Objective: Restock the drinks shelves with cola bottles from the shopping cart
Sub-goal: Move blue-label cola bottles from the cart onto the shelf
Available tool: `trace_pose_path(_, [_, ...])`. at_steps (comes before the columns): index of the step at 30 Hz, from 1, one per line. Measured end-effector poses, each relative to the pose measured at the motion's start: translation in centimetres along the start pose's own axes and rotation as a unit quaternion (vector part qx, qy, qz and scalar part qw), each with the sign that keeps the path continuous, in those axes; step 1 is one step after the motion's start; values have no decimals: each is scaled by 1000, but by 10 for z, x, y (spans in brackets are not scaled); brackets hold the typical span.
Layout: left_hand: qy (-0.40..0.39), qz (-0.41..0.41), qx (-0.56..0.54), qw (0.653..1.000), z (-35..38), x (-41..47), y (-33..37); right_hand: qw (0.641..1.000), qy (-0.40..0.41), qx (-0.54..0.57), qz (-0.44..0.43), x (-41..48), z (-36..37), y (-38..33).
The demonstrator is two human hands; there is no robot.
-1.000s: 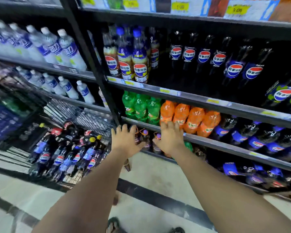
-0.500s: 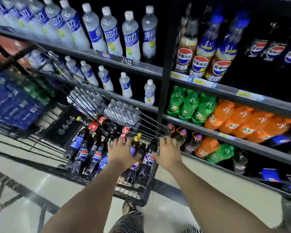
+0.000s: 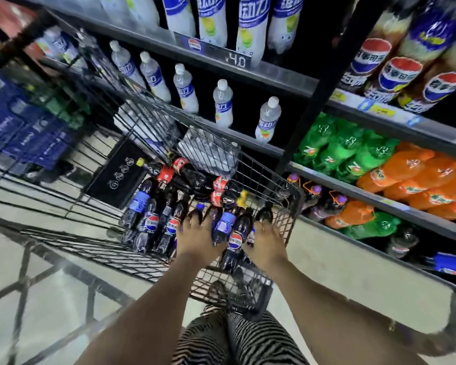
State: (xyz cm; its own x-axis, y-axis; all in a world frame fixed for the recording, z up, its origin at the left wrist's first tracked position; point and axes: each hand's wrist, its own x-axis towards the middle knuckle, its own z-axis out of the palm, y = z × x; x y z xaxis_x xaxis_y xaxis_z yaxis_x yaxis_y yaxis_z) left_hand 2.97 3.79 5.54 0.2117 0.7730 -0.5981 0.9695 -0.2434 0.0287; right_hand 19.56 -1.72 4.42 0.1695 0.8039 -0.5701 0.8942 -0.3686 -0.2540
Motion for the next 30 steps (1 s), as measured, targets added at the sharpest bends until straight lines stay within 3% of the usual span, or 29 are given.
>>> trace_pose_path(5, [-55, -32, 0, 998, 9, 4, -12, 999, -46, 6, 7, 14, 13, -4])
trace_pose_path(12, [4, -55, -54, 997, -4, 31, -43, 998, -42, 26, 40, 36, 26, -37])
trace_pose_path(25, [-26, -168, -106, 980, 64, 148, -162, 987, -67, 113, 96, 116, 121, -132])
trace_pose_path(30, [-21, -214, -151, 965, 98, 173, -190, 969, -42, 210, 125, 144, 163, -156])
